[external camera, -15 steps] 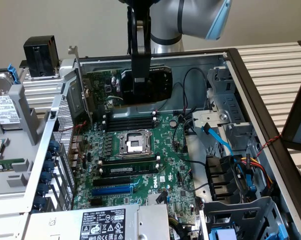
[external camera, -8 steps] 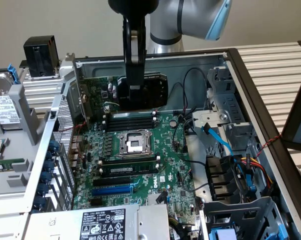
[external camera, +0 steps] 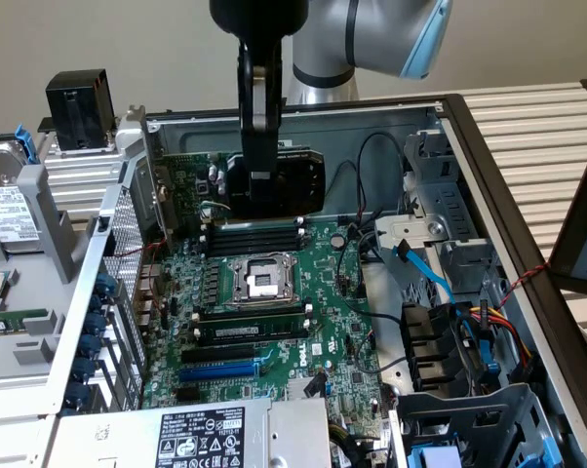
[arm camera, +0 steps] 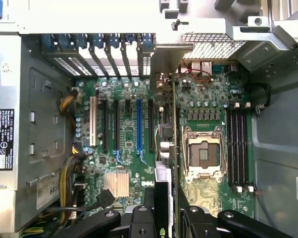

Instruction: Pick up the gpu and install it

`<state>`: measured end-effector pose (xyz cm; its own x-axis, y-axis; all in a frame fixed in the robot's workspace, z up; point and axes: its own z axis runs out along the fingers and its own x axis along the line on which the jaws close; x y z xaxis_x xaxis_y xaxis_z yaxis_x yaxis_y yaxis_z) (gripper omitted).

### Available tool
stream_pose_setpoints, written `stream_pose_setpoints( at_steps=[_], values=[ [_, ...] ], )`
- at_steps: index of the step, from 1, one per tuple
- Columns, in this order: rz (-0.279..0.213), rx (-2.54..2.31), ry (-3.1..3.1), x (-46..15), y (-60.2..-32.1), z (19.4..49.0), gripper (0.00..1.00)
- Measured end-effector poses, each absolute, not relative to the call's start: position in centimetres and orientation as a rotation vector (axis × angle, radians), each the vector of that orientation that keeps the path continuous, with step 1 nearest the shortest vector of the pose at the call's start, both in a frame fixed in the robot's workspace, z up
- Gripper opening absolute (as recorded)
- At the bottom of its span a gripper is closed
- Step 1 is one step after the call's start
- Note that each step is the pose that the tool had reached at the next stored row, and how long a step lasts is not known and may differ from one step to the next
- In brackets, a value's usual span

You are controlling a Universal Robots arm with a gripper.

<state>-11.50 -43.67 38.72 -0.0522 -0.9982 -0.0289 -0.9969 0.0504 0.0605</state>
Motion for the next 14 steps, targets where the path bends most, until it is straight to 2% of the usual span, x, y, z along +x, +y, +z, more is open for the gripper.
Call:
stream_pose_setpoints(
  at_steps=[14],
  values=[
    [-0.093,2.145,-2.259,-11.91,-43.24,38.57,0.27]
  ],
)
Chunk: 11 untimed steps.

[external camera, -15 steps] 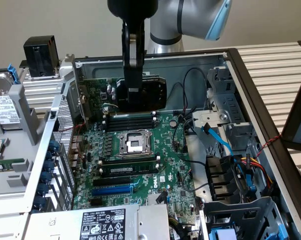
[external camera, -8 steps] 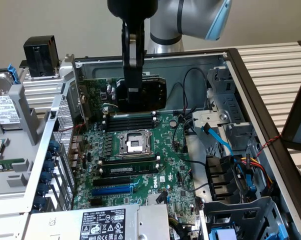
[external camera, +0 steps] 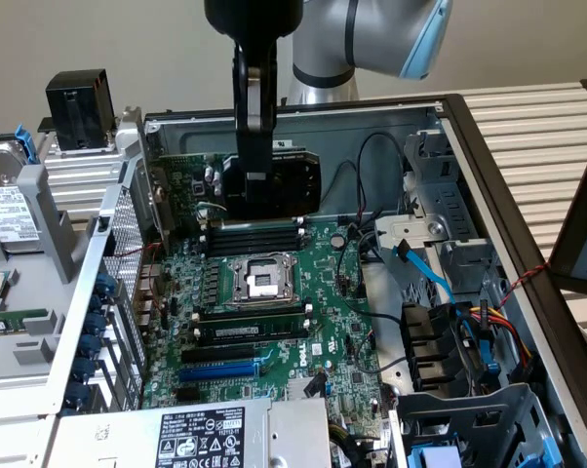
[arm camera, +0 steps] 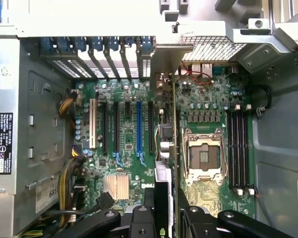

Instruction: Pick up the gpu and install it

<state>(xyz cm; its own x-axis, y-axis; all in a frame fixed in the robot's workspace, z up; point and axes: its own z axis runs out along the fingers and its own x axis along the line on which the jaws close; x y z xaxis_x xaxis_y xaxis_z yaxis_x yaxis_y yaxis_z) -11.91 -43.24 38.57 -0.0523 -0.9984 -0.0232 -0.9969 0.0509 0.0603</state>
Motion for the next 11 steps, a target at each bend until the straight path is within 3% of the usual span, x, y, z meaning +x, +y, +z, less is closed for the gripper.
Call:
stream_pose_setpoints(
  at_steps=[11],
  values=[
    [-0.086,2.139,-2.261,-12.77,-42.85,38.27,0.27]
  ],
)
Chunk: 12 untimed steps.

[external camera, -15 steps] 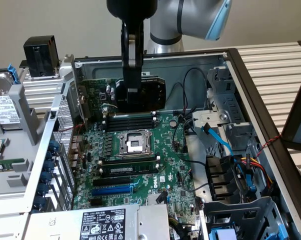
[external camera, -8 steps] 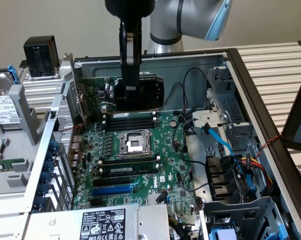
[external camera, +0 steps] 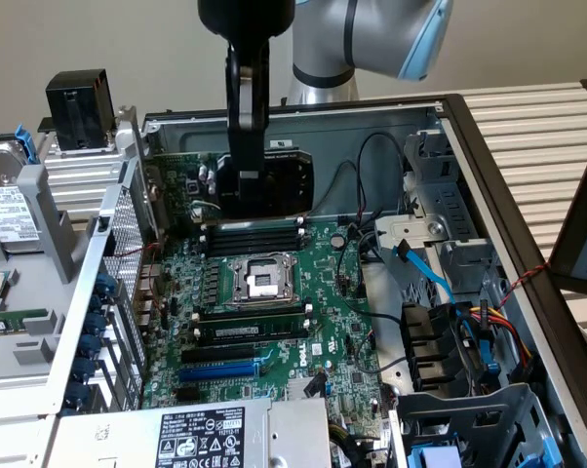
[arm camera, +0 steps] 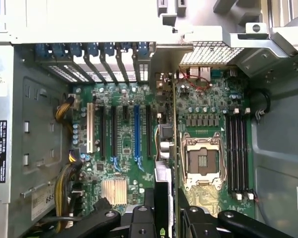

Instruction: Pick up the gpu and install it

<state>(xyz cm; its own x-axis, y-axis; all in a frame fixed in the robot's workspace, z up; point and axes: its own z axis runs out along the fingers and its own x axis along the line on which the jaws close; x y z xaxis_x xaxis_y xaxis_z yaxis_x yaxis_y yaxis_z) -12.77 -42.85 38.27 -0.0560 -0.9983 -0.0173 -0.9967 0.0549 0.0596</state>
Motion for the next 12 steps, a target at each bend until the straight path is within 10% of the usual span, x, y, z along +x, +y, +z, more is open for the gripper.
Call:
stream_pose_setpoints(
  at_steps=[12],
  values=[
    [-0.086,2.136,-2.264,-13.2,-45.0,36.7,0.27]
  ],
)
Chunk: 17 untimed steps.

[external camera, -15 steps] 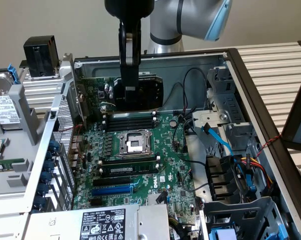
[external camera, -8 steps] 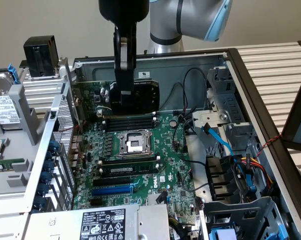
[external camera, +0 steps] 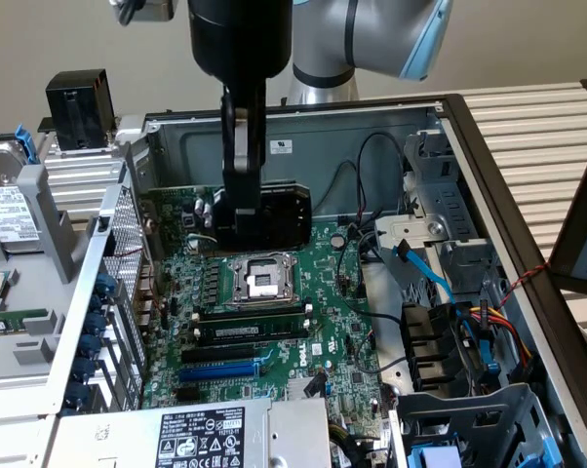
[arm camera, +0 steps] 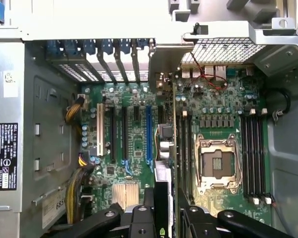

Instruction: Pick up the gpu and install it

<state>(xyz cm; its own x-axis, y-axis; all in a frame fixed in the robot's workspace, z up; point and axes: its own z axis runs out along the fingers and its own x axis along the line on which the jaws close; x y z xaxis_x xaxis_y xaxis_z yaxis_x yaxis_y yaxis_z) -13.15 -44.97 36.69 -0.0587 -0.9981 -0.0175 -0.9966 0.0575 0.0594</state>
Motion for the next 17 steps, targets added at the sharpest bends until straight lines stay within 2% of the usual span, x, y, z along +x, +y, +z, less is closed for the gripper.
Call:
stream_pose_setpoints(
  at_steps=[17],
  values=[
    [-0.087,2.126,-2.272,-14.5,-46.0,33.6,0.27]
  ],
)
